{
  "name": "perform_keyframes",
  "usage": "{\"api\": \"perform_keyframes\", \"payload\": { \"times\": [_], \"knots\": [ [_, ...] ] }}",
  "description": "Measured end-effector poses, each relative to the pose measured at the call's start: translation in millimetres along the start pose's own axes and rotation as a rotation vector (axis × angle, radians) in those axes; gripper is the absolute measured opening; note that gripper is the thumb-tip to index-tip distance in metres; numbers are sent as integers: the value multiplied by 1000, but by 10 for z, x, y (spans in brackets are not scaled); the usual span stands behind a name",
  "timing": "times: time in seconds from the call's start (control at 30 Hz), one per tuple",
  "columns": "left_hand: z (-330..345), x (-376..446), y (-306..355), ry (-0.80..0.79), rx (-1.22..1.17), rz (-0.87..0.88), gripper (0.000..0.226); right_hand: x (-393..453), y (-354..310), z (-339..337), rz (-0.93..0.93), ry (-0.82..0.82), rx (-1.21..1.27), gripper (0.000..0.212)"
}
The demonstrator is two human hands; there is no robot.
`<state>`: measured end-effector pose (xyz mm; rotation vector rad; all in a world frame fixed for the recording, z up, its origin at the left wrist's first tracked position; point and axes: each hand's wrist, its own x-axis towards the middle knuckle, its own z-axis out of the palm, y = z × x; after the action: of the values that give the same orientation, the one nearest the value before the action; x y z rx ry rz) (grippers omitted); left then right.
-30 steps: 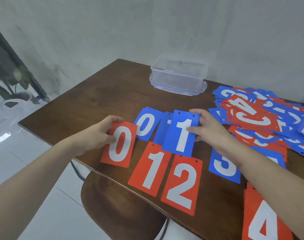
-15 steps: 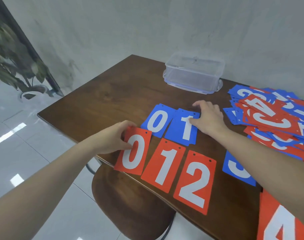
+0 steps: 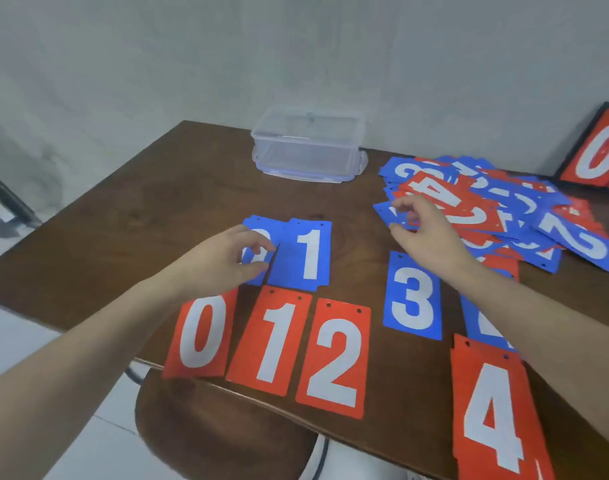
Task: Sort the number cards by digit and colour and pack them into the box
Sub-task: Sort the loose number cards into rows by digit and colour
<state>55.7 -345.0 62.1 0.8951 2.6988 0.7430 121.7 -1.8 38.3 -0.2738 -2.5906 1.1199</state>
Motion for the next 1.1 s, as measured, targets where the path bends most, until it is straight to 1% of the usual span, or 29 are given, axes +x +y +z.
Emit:
{"api": "perform_keyframes", "payload": {
  "times": [0.07,0.23,0.33,0.4,0.53,0.6,0.7,0.8,0.9,1.0,1.1],
  "knots": [
    [55,182,174,-2,-34,37,21,-19,102,-155,19,16,9,29],
    [362,788,803,-60,-63,147,17,-121,497,-745,136,43,-40,24],
    [605,1128,1211,-67,-74,181,19,-188,795,-1115,182,72,-96,20],
    [733,1313,1381,-60,-86,168,21,-227,961,-1270,199,77,-118,16],
    [1077,1707,1774,-85,-22,184,31,-291,1417,-1611,242,106,-117,17],
    [1273,1891,1944,-101,30,196,36,-277,1688,-1777,261,119,-142,21],
    [1472,2037,2019,-76,133,223,43,-218,1934,-1926,284,110,-226,30],
    [1611,2126,2100,-68,198,217,50,-118,2118,-2037,274,38,-339,51],
    [1664,2161,2125,-77,347,231,48,-41,2193,-2060,233,-54,-404,68],
    [1695,2159,2134,-53,414,285,43,-35,2300,-2039,178,-121,-482,69],
    [1718,2112,2154,-48,430,381,37,-58,2359,-2077,125,-82,-457,67]
  ]
}}
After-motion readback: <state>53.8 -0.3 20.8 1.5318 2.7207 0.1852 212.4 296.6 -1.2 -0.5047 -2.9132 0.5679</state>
